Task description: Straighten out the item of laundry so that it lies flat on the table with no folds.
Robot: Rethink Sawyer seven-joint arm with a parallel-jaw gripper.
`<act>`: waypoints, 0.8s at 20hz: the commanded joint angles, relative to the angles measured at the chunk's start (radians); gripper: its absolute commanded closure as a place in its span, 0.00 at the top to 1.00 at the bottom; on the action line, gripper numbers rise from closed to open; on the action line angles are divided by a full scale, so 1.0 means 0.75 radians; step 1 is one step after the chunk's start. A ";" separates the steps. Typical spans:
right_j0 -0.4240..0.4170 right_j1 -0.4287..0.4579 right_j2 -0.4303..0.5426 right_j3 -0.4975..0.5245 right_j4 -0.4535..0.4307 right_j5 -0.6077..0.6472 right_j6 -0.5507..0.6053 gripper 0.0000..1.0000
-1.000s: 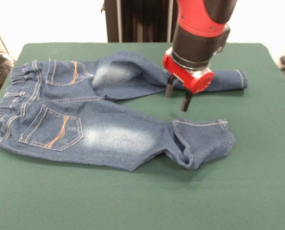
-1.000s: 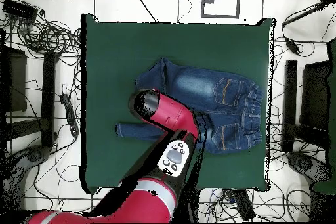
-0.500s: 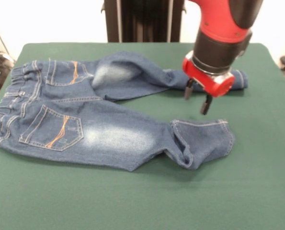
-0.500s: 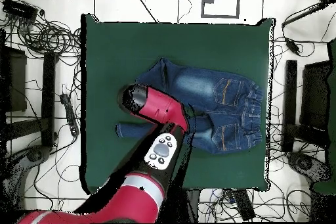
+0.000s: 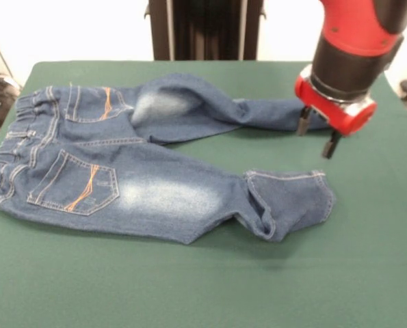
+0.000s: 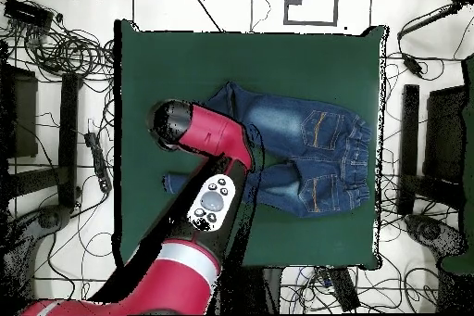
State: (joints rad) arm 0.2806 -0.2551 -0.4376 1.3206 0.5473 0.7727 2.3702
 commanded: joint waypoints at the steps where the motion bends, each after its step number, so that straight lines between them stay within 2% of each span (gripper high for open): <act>1: 0.050 0.054 0.044 -0.070 0.033 0.095 0.426 1.00; 5: 0.020 0.068 0.024 -0.145 0.001 0.149 0.413 1.00; 11: -0.098 0.121 0.025 -0.271 -0.062 0.195 0.304 1.00; 16: -0.198 0.167 0.070 -0.301 -0.111 0.114 0.162 1.00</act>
State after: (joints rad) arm 0.1616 -0.2255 -0.4545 1.1155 0.4932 0.7905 2.3960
